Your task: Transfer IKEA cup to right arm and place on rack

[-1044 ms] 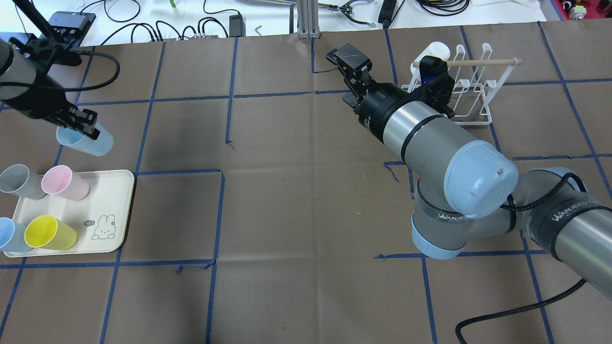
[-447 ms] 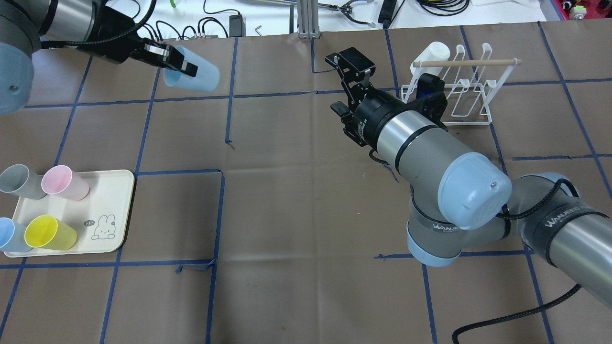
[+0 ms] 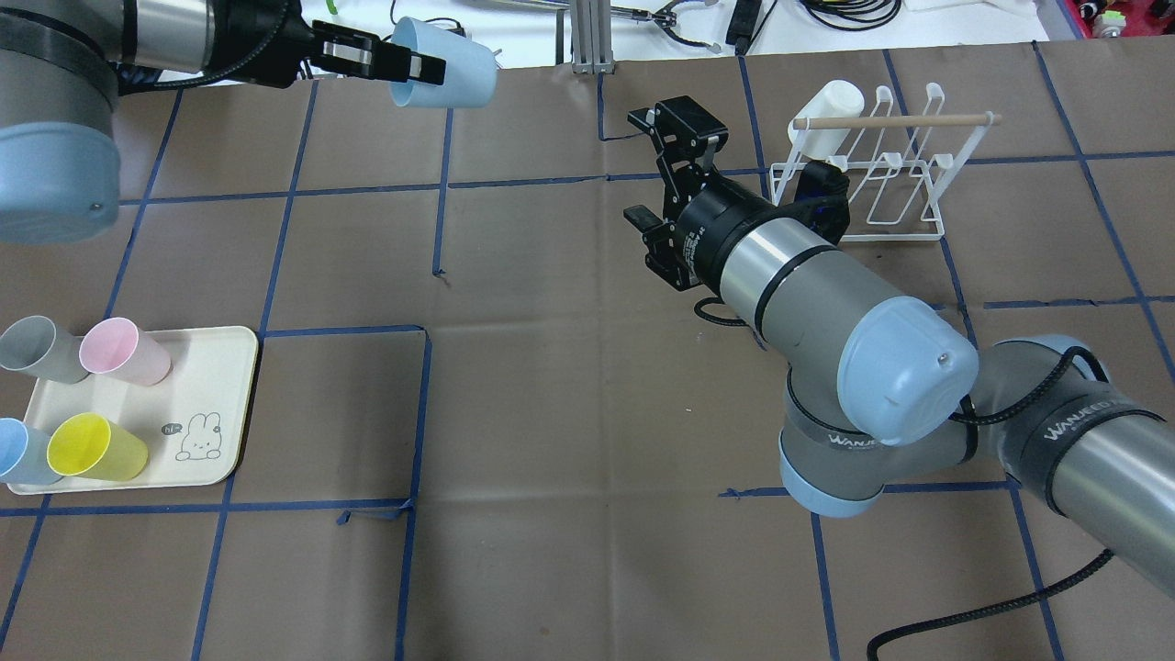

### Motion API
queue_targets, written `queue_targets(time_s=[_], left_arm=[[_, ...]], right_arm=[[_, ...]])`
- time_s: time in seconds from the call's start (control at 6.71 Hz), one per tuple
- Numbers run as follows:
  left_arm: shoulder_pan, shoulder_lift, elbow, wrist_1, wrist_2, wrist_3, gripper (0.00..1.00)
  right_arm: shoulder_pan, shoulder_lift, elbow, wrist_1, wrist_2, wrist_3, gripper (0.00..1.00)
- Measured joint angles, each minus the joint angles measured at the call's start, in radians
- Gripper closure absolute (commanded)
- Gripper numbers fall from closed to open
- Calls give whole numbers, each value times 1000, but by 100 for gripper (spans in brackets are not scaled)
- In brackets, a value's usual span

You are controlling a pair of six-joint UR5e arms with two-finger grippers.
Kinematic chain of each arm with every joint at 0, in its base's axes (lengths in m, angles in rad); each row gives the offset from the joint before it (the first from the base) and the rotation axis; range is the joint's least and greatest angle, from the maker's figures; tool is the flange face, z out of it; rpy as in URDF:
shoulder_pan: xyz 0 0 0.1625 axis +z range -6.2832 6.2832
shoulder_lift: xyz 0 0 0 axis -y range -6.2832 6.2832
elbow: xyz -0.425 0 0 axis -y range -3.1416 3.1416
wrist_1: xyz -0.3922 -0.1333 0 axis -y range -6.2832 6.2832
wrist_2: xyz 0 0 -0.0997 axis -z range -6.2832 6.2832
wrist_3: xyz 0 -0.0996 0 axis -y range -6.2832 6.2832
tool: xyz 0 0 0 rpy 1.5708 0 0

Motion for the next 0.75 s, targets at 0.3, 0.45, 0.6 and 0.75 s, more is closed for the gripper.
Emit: queue_targets(time_s=[0.3,0.45,0.6,0.75], left_arm=[[-42,2,-168,323,-49,-21,100],[-49,4,-254,478,-66,-45,100],[-53,9,-333,628,-73,-98,100],[-56,9,-397,776,-77,-180,99]], right_arm=[[18,-1,-4,7,20,11,0],[30,-1,-5,7,23,14,1],[41,1,-6,9,23,16,2],[46,4,-9,18,23,16,2]])
